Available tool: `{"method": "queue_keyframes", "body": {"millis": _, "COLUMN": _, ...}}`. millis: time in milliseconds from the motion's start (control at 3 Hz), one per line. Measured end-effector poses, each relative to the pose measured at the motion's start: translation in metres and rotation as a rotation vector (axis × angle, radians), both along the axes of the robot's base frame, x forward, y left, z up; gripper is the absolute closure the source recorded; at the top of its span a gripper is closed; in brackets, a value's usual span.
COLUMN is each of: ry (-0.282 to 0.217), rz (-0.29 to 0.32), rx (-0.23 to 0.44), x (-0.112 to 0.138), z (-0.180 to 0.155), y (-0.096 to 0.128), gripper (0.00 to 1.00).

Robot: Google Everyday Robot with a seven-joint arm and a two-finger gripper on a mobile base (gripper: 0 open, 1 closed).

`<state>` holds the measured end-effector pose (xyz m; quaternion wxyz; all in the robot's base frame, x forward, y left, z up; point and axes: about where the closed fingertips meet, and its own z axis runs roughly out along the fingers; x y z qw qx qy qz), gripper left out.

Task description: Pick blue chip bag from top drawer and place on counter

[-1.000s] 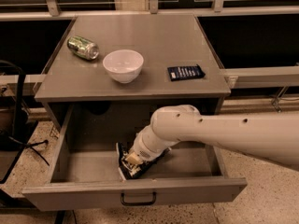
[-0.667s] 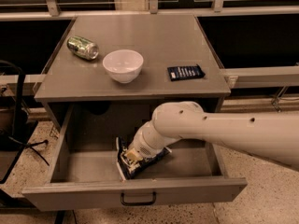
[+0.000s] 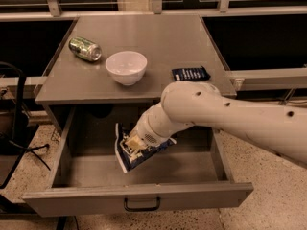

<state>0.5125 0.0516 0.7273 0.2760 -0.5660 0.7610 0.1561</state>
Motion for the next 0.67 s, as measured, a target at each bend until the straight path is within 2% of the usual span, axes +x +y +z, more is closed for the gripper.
{"method": "queue_keyframes", "body": {"millis": 333, "ry": -0.012, "rz": 0.006, "rx": -0.004, "x": 0.004, "z": 0.066, "y": -0.011, "gripper": 1.00}}
{"method": "queue_keyframes", "body": {"millis": 667, "ry": 0.038, "rz": 0.023, "rx": -0.044, "x": -0.005, "z": 0.122, "y": -0.023, "gripper": 1.00}}
